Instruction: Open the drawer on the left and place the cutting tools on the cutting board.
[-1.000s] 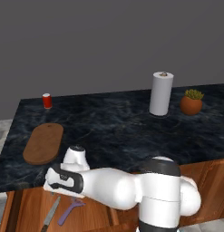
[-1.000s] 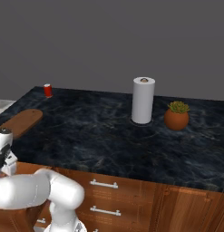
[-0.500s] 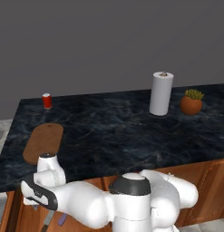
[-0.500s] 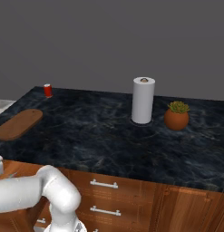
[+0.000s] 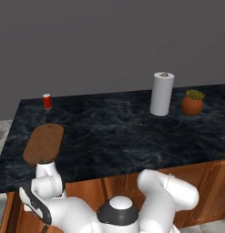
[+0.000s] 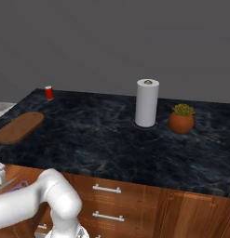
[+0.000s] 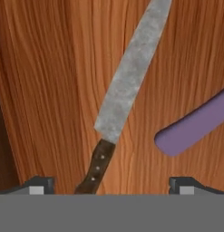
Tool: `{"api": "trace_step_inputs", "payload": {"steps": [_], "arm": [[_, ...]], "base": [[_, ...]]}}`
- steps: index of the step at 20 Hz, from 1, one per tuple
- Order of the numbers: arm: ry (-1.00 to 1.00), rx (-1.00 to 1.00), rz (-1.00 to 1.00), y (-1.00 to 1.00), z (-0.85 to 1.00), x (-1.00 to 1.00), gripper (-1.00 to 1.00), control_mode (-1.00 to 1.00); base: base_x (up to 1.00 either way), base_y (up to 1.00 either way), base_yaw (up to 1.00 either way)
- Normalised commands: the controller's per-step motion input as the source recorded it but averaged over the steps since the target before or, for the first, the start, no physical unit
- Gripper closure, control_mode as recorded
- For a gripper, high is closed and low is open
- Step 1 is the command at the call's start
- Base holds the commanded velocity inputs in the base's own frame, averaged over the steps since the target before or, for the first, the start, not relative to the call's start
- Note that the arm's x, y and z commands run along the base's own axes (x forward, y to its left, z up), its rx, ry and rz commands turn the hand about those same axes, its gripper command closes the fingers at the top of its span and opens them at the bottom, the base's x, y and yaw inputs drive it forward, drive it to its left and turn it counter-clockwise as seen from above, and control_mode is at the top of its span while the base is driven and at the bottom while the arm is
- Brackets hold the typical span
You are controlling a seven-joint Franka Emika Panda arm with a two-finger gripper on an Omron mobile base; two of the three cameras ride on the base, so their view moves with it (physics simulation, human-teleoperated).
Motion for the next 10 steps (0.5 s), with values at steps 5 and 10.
{"api": "trace_step_inputs", "payload": {"steps": [5, 10], "arm": [[-0.02, 0.0, 0.0, 0.03, -0.4, 0.0, -1.0, -1.0], [-0.04, -0.01, 0.0, 0.21, -0.26, 0.0, -1.0, -1.0]], "base": [[0.0, 0.0, 0.0], [0.0, 0.0, 0.0]]}}
